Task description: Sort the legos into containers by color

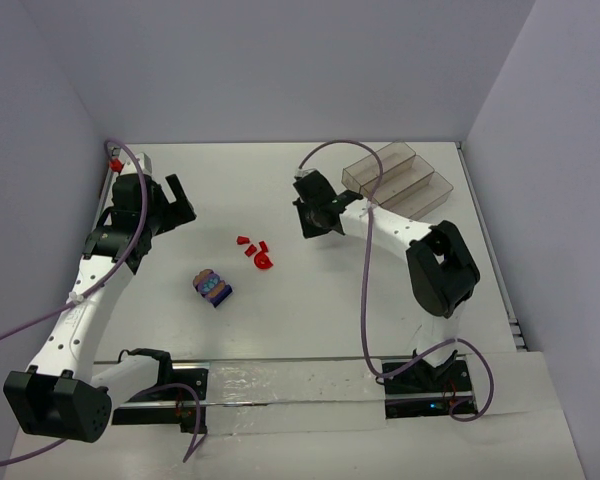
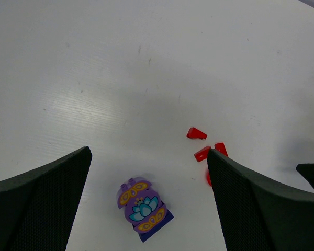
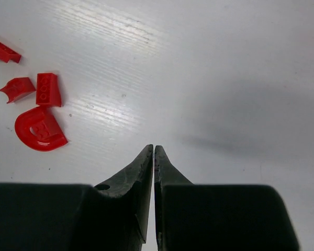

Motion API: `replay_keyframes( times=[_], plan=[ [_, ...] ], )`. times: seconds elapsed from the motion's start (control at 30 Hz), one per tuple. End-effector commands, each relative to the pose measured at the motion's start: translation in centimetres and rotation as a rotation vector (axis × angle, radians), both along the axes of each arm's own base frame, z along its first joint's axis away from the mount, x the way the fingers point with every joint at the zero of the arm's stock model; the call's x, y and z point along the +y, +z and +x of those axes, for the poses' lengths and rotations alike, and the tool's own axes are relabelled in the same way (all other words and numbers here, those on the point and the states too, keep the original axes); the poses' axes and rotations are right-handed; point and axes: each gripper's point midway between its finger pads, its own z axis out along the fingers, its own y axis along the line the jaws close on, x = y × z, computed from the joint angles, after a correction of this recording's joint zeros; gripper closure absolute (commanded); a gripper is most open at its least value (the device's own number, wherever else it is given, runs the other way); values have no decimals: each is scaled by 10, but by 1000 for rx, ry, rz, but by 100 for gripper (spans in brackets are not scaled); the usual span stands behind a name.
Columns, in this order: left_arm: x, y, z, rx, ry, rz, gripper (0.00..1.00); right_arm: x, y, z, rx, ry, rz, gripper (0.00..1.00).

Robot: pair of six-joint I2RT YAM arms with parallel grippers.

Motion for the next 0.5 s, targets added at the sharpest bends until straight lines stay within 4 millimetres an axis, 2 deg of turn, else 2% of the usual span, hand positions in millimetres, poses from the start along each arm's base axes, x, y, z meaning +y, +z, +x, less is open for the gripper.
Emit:
replay_keyframes(
  times=[0.0, 0.13, 0.23, 0.4, 0.47],
  plan=[
    [-3, 10, 4, -33, -6, -14, 1, -4, -2, -3, -2, -14, 8, 89],
    [-3, 10, 4, -32, -7, -11, 1, -7, -8, 0, 5, -58, 7, 86],
    [-2, 9, 4, -28, -2, -10, 1, -13, -3, 5, -4, -95, 9, 74],
    [-4, 6, 4, -23, -5, -15, 1, -33, 2, 20, -9, -201, 10, 34],
    [-4, 5, 4, -20, -5, -15, 1, -42, 3, 31, -13, -242, 3, 22]
  ],
)
